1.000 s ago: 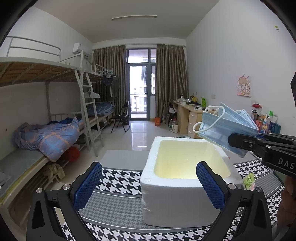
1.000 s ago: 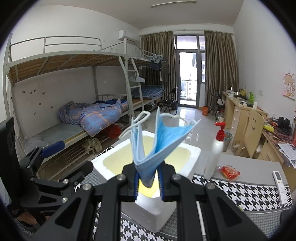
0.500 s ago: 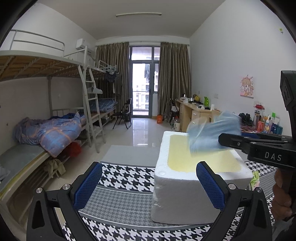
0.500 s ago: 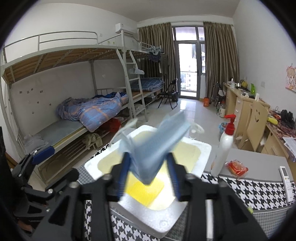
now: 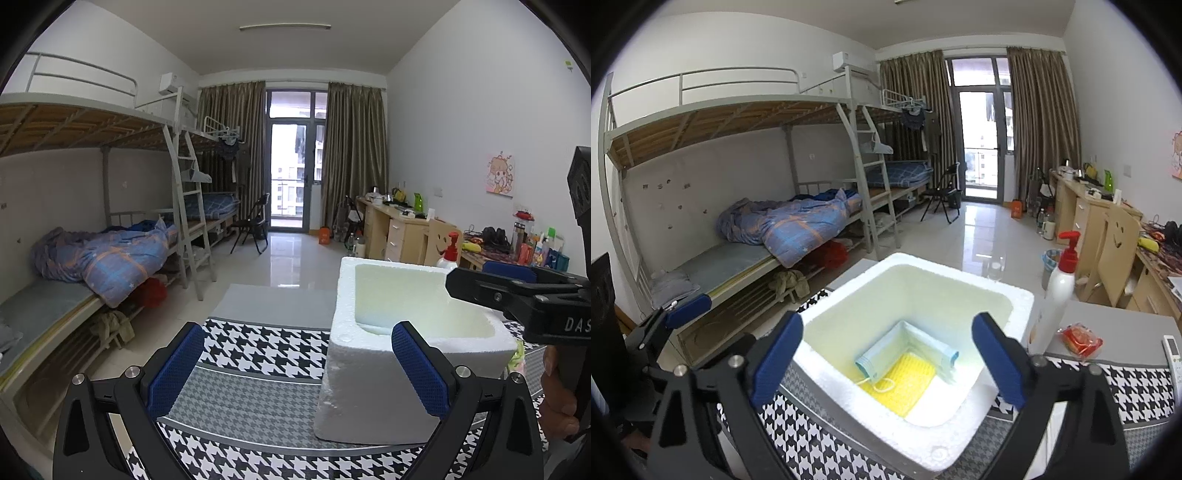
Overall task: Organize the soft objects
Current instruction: 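Withdraw both tools from the foam box back toward the table items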
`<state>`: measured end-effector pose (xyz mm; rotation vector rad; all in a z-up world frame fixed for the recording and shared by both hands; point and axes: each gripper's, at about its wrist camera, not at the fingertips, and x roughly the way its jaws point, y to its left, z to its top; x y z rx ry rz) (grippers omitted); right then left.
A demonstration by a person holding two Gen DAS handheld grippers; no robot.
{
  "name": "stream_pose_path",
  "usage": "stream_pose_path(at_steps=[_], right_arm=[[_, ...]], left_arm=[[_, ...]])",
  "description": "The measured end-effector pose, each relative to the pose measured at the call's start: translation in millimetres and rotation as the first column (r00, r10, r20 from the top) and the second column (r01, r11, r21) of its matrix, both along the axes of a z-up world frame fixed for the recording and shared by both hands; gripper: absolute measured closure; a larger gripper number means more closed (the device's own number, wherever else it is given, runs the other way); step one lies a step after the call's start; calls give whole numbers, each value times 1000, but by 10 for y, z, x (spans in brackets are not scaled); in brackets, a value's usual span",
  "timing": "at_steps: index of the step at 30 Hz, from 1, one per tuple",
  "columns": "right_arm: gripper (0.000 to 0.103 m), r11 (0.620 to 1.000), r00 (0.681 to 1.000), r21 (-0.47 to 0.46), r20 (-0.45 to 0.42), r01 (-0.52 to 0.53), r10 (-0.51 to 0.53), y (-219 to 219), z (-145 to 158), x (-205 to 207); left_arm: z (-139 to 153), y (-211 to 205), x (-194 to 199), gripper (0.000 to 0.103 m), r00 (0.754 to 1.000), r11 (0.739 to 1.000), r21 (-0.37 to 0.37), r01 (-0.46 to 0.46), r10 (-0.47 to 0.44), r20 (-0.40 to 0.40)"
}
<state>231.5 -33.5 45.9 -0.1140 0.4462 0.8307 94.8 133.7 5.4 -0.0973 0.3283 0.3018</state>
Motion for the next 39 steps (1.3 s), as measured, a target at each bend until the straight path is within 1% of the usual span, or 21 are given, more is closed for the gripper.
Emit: stream_pose_path(at_steps=[8, 19, 32, 39], right_arm=[[7, 1000, 1000, -3, -4, 21, -21, -21, -7, -1], [7, 999, 998, 11, 27, 49, -49, -178, 70, -99], [7, 993, 992, 46, 50, 111, -114, -554, 151, -166], [7, 984, 984, 65, 56, 165, -168, -798, 184, -174]], left_arm=[[15, 14, -48, 1, 1000, 1000, 3, -8, 8, 2], [65, -110, -113, 1, 1000, 1000, 14, 8, -8, 8], [156, -408, -89, 1, 995, 995, 26, 95, -96, 26], [196, -589, -34, 1, 989, 989, 30, 145, -146, 27]])
